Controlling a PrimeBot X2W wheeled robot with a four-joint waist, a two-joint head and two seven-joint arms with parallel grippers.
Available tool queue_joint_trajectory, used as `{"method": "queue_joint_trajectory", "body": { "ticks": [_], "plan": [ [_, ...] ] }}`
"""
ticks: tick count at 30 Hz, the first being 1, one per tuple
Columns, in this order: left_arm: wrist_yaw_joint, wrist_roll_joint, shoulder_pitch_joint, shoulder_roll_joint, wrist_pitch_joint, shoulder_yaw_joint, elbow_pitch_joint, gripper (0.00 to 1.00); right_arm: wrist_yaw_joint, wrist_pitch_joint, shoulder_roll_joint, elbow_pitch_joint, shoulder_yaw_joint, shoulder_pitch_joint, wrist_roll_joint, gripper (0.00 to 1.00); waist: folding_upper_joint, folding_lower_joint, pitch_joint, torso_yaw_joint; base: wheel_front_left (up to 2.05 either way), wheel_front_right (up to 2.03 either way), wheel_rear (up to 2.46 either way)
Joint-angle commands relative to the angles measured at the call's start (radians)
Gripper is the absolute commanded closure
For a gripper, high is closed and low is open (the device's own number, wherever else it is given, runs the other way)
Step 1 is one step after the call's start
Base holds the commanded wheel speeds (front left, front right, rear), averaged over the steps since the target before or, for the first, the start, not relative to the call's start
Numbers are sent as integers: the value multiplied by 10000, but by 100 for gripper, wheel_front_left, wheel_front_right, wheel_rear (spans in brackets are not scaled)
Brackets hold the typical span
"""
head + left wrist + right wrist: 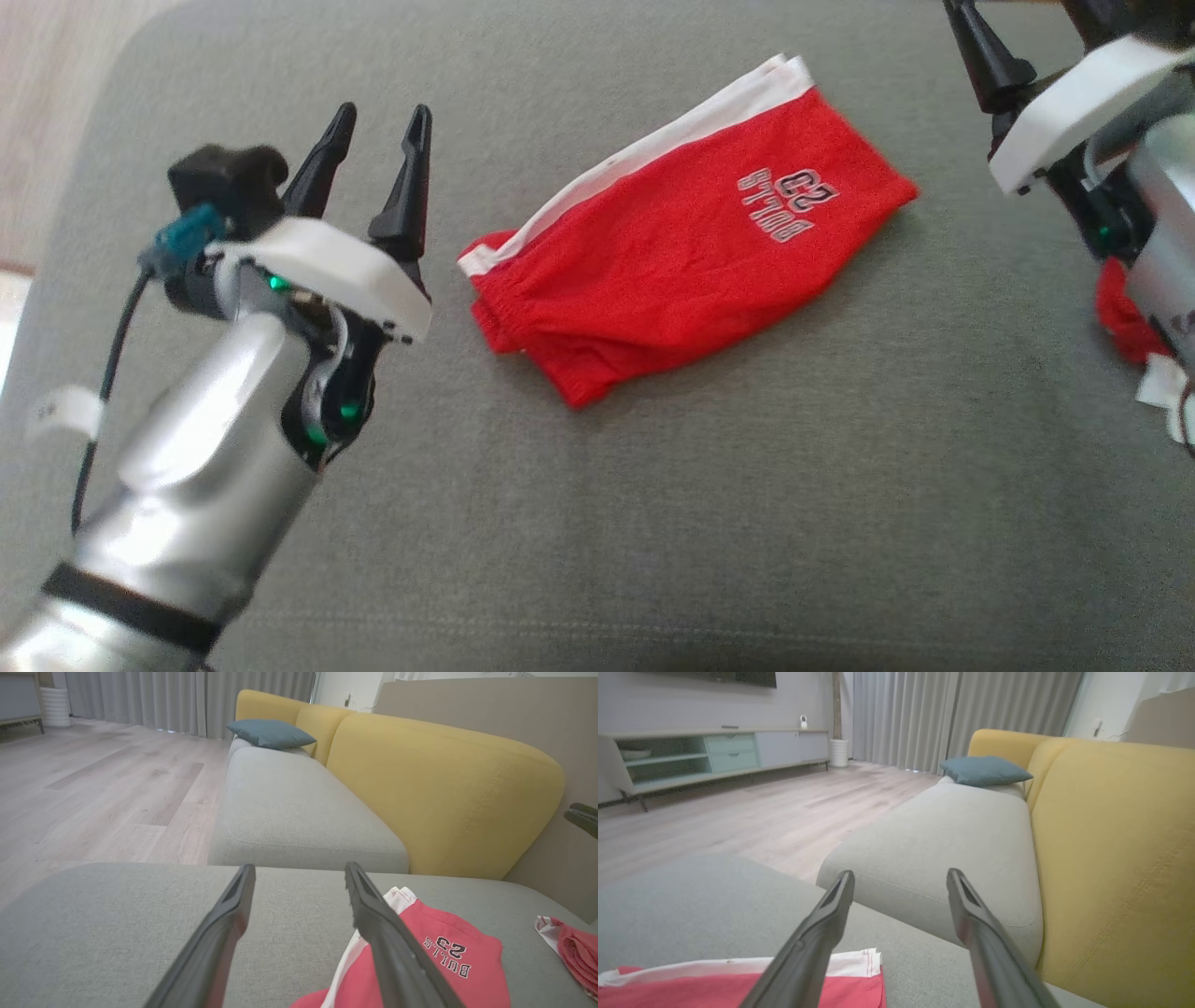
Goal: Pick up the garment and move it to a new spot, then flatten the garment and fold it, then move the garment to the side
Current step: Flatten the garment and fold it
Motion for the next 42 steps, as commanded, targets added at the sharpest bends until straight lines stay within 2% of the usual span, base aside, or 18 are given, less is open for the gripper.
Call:
{"method": "queue_joint_trajectory", "body": {
  "ticks": [1,7,12,13,14,15,22,27,31,34,39,42],
  "plan": [
    [265,466,208,316,-118,711,-647,0,31,-106,134,-262,-794,456,-367,0,-1,0,-485,-456,0,0,0],
    [810,1669,1586,-12,-120,1499,-1527,0,31,-111,570,-1136,-3958,2438,-2372,0,-1,0,-1034,-892,0,0,0],
    [723,2203,3065,-489,-121,2334,-1948,0,31,-113,1572,-1968,-6441,4768,-4091,0,-1,0,-1402,-1245,0,0,0],
    [723,2203,3065,-489,-121,2334,-1948,0,31,-113,1572,-1968,-6441,4768,-4091,0,-1,0,-1402,-1245,0,0,0],
    [671,2612,3643,-575,-121,2548,-1972,0,31,-113,1929,-2265,-7108,5603,-4762,0,-1,0,-1510,-1317,0,0,0],
    [671,2612,3643,-575,-121,2548,-1972,0,31,-113,1929,-2265,-7108,5603,-4762,0,-1,0,-1510,-1317,0,0,0],
    [493,3838,5179,-1099,-121,3255,-2083,0,31,-53,3111,-3374,-8902,7811,-6373,0,-1,0,-1869,-1371,0,0,0],
    [406,4406,6041,-1706,-121,4235,-2516,0,31,312,3696,-4223,-9503,8763,-7038,0,-1,0,-1990,-1348,0,0,0],
    [-13,4642,6403,-2071,-122,4836,-2524,0,31,702,3935,-4785,-9818,9221,-7209,0,-1,0,-1967,-1198,0,0,0],
    [-297,4912,6339,-2230,-122,5091,-2490,0,31,1058,4087,-5142,-9987,9413,-6862,0,-1,0,-1781,-985,0,0,0],
    [-665,5249,6062,-2517,-122,5285,-2387,0,31,2086,4323,-5572,-10329,9309,-5221,0,-1,0,-1211,-482,0,0,0],
    [-726,5477,5897,-2655,-122,5404,-2340,0,31,3058,4421,-5586,-10586,8974,-4012,0,-1,0,-807,-142,0,0,0]
  ]
}}
